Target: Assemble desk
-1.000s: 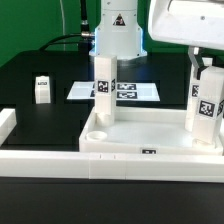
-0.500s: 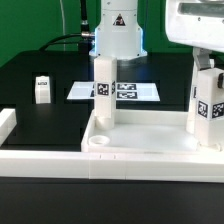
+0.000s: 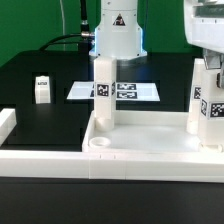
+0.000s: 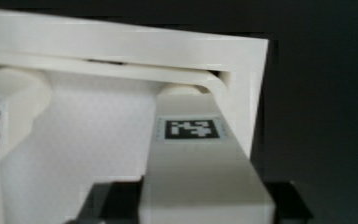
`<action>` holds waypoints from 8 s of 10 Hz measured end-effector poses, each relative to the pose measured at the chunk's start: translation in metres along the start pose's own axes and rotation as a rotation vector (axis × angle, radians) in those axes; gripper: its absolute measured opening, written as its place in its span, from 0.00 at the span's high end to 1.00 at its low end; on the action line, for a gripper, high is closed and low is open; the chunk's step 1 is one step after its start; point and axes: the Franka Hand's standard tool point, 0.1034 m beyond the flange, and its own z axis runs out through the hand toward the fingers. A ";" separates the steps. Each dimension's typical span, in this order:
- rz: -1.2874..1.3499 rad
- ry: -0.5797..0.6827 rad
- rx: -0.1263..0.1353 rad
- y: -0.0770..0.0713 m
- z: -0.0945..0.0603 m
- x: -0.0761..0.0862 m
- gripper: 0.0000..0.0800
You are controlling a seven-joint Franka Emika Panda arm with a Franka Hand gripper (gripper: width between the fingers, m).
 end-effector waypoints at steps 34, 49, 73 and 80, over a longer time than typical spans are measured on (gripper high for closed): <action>-1.233 0.039 -0.053 0.000 0.005 0.005 0.64; -0.335 0.015 -0.026 0.001 0.006 0.007 0.27; -1.613 0.038 -0.073 0.000 0.006 0.008 0.64; -1.231 0.046 -0.063 0.001 0.007 0.007 0.64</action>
Offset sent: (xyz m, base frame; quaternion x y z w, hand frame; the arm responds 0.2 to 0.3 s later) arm 0.0069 -0.0057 0.0006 -0.0405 0.0219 -0.1148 0.9923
